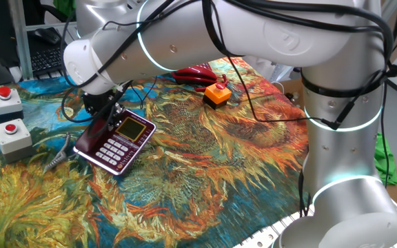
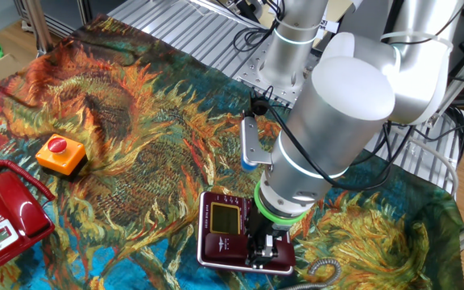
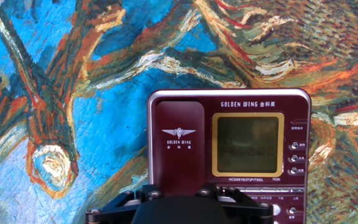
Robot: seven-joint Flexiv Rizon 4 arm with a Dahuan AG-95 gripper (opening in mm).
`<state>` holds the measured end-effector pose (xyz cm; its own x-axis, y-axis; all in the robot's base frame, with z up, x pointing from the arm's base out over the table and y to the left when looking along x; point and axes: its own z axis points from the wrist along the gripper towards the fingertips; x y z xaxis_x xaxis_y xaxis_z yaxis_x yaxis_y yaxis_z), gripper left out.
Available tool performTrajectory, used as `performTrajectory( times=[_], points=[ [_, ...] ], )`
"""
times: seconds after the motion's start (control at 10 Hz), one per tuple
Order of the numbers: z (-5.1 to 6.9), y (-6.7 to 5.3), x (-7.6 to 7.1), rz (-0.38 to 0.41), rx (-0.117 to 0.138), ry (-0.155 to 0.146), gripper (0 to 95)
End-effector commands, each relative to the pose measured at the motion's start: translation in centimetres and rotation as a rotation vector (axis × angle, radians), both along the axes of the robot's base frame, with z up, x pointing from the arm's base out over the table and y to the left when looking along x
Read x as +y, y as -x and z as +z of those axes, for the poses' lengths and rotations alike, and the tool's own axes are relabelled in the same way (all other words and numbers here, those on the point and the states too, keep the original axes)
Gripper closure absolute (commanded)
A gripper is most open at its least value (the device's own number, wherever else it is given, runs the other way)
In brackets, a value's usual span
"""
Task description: Place the handset of the telephone on the corresponding phone cradle
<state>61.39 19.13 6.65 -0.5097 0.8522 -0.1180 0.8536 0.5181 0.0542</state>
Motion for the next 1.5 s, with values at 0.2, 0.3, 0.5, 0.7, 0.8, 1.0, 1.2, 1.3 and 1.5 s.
performTrajectory(
  times=[0.2, 0.3, 0.5, 0.7, 0.8, 1.0, 1.2, 1.3, 1.5],
  points=[
    [0.0, 0.0, 0.0, -0.002, -0.001, 0.001, 38.0],
    [0.0, 0.0, 0.0, -0.003, -0.001, 0.0, 38.0],
    [0.0, 0.0, 0.0, -0.005, -0.001, -0.001, 38.0],
    [0.1, 0.0, 0.0, 0.002, 0.0, 0.003, 38.0],
    [0.5, 0.3, 0.1, 0.056, 0.008, 0.032, 76.0],
    [1.6, 0.8, 0.3, 0.158, 0.059, -0.01, 95.0],
    [2.8, 1.4, 0.4, 0.17, 0.069, -0.05, 95.0],
    [4.1, 2.1, 0.4, 0.182, 0.088, -0.064, 95.0],
    [5.5, 3.0, 0.0, 0.34, 0.108, -0.077, 95.0]
  ],
)
